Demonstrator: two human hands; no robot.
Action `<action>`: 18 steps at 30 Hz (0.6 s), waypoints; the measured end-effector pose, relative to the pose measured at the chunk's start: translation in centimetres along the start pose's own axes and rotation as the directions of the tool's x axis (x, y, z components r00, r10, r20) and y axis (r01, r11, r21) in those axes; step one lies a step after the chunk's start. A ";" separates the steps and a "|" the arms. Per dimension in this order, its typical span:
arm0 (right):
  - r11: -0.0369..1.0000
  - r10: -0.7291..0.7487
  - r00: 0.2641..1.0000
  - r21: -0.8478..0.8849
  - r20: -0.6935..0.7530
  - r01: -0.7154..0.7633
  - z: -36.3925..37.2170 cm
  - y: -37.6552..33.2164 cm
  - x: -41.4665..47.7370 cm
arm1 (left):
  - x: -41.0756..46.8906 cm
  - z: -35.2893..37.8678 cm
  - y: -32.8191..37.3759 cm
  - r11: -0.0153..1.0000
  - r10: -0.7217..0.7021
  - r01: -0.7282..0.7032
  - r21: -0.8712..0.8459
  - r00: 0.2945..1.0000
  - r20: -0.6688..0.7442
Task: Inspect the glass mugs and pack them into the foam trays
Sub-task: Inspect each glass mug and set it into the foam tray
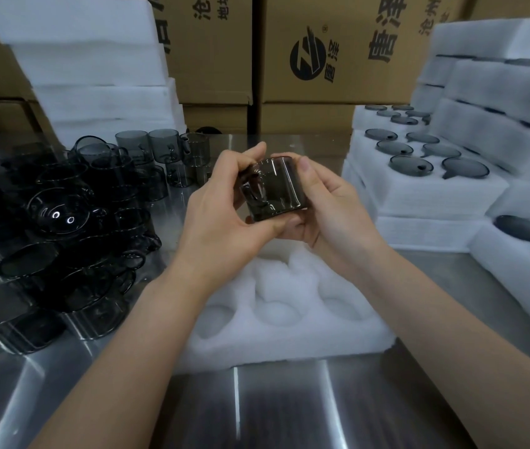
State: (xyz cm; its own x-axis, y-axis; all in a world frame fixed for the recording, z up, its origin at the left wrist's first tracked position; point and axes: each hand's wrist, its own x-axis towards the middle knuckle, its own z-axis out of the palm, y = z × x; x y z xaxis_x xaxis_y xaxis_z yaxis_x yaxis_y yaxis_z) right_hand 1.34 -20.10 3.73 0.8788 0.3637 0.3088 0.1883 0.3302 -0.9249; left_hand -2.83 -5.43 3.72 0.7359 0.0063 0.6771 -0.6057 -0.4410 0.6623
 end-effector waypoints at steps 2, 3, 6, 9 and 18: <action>0.999 0.039 0.999 0.024 0.003 -0.039 -0.2 0.0 0.0 | 0.0 0.0 0.0 1.000 -0.004 0.004 -0.023 1.000 0.007; 0.998 0.050 0.999 0.026 -0.001 -0.050 -0.2 0.0 0.1 | 0.0 0.0 -0.1 0.999 -0.005 0.005 -0.037 1.000 0.003; 0.998 0.063 0.998 -0.019 -0.013 -0.063 -0.3 0.0 0.3 | 0.1 -0.1 -0.4 0.998 0.003 -0.004 -0.060 1.000 -0.018; 0.994 0.088 0.996 -0.064 0.012 -0.087 -0.3 0.0 0.4 | 0.1 -0.2 -0.7 0.997 -0.030 0.029 -0.065 1.000 -0.007; 0.987 0.163 0.986 0.008 0.023 -0.163 -0.4 0.0 0.3 | 0.3 -0.2 -0.6 0.990 -0.124 0.131 -0.053 0.985 0.119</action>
State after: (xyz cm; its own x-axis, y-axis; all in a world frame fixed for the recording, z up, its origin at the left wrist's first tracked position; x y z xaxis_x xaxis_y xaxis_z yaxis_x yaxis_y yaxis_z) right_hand 1.78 -20.31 3.71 0.8875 0.4323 0.1592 0.0391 0.2738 -0.9610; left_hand -2.33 -4.99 3.57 0.8359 -0.0457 0.5470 -0.5194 -0.3884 0.7612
